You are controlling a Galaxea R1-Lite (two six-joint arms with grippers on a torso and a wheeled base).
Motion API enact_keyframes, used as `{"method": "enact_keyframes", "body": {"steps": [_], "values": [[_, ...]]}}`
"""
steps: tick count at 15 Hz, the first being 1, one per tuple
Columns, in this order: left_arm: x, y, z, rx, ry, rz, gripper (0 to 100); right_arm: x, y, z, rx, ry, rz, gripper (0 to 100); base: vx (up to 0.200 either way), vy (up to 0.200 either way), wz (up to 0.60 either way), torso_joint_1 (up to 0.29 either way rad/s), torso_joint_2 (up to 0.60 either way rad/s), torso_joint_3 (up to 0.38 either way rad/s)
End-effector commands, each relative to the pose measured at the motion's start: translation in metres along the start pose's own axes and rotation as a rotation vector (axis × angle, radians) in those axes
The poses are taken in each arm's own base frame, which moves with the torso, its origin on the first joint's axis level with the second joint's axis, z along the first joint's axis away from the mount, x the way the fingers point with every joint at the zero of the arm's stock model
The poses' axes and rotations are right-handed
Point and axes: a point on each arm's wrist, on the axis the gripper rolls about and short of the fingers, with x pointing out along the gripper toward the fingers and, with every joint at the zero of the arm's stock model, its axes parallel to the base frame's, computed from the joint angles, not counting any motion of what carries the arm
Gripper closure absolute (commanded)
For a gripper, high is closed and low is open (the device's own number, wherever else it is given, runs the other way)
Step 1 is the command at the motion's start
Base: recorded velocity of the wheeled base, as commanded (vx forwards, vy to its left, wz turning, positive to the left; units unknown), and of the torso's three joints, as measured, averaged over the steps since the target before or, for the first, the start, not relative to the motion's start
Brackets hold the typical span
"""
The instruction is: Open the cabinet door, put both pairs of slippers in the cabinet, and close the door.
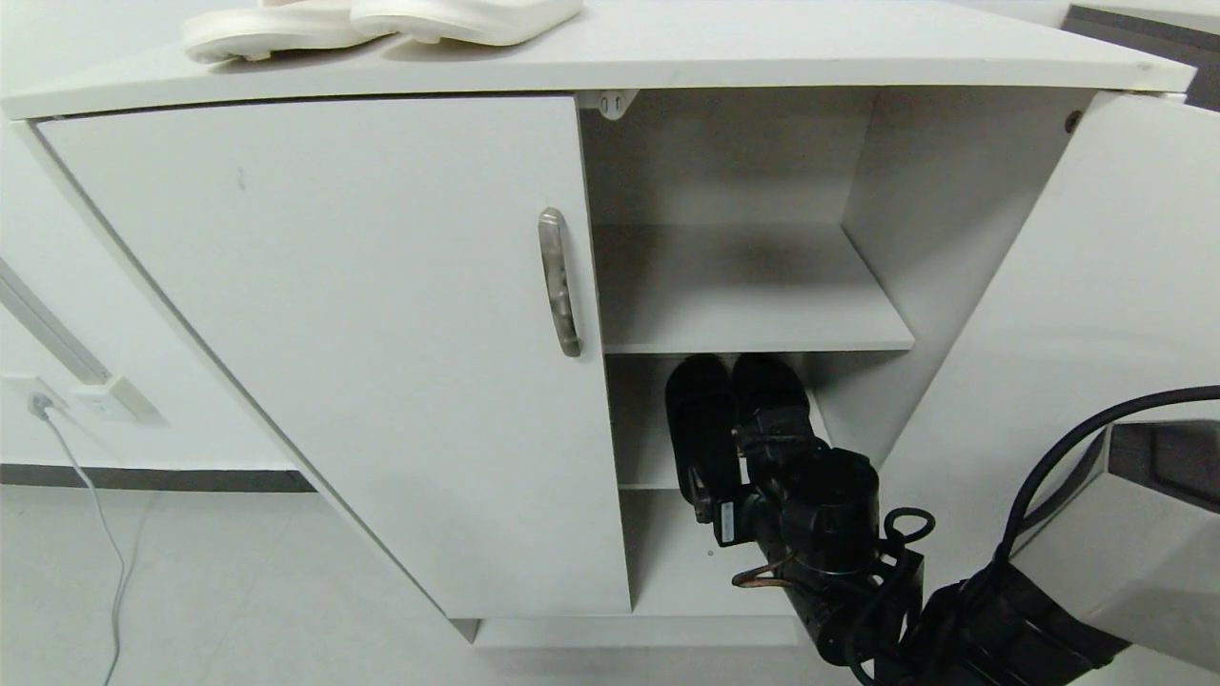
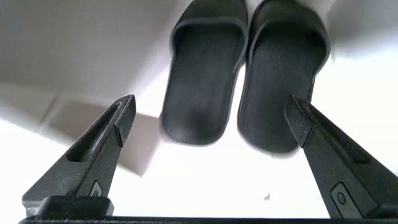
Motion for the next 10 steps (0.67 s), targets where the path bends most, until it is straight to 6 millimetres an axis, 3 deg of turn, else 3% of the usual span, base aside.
{"method": "enact_keyframes", "body": {"steps": [1,2,10], "values": [[0.0001,0.0,0.0001,-0.001,0.002,0.0,100,-0.0006,0.0001,0.0001,0.0,0.0,0.0,0,-0.2,0.0,0.0,-0.007,0.0,0.002],[0.0001,0.0,0.0001,-0.002,0.002,0.0,100,-0.0004,0.0003,0.0005,0.001,-0.001,0.002,0,-0.2,0.0,0.0,0.002,0.01,0.007],[0.0001,0.0,0.0001,-0.001,0.002,0.0,100,-0.0004,0.0003,0.0006,0.0,-0.003,0.0,0,0.0,0.0,0.0,0.0,0.0,0.0]]}}
